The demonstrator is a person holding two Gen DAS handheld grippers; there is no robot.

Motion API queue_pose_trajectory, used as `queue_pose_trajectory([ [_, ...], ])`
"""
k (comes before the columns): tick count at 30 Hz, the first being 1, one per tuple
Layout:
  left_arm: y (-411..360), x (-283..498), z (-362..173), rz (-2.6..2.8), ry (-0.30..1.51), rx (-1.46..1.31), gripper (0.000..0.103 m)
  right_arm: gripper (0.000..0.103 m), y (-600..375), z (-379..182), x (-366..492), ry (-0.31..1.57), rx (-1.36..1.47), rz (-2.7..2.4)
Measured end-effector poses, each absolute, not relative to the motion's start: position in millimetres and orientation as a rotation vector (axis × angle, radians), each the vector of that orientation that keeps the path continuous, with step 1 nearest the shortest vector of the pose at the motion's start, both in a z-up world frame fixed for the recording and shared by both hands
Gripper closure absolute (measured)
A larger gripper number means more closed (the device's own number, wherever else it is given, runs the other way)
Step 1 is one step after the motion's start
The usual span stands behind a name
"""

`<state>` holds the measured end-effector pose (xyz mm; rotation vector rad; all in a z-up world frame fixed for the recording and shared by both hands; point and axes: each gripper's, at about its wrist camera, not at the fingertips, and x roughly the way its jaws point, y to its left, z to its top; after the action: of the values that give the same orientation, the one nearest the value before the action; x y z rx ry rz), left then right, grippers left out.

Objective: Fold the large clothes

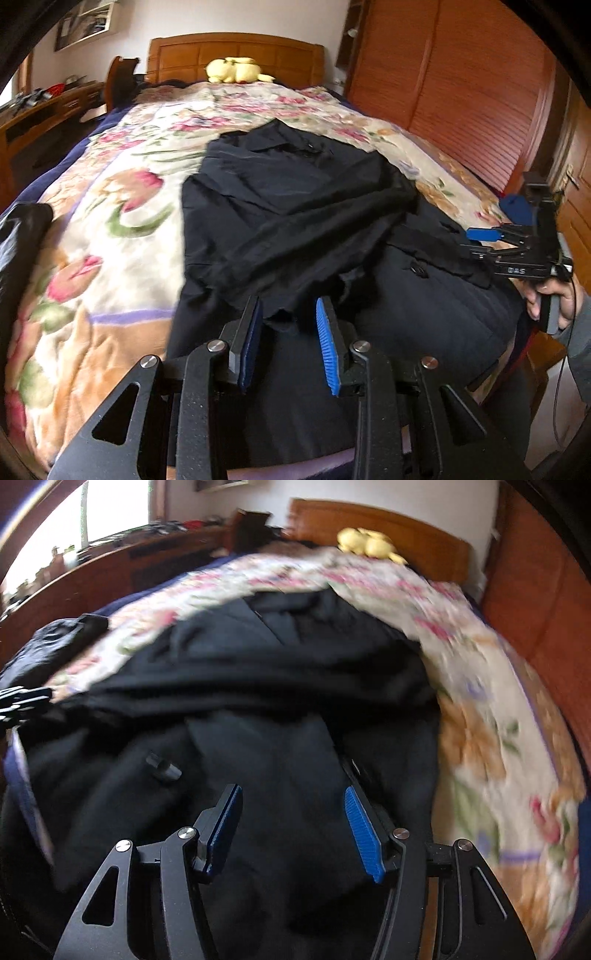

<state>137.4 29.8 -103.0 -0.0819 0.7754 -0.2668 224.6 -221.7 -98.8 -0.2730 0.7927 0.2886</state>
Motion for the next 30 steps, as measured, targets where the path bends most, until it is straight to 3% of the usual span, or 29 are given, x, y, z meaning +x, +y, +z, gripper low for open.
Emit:
queue_pose_trajectory([
  [5,12,149,-115,-0.245,0.824,-0.021,0.072,0.043,-238,-129,236,0.843,-0.167,0.273],
  [11,8,152,-118,-0.226,0.807,0.022,0.073,0.043,-247,-142,233,0.779,-0.07,0.298],
  [13,8,153,-120,-0.252,0.819,0.03,0.088,0.043,-248,-145,231,0.759,-0.059,0.297],
  [17,7,143,-118,-0.28,0.811,0.07,0.099,0.043,-252,-150,227,0.751,-0.059,0.299],
  [30,9,109,-94,-0.298,0.766,0.076,0.1,0.042,-258,-155,223,0.738,-0.043,0.307],
])
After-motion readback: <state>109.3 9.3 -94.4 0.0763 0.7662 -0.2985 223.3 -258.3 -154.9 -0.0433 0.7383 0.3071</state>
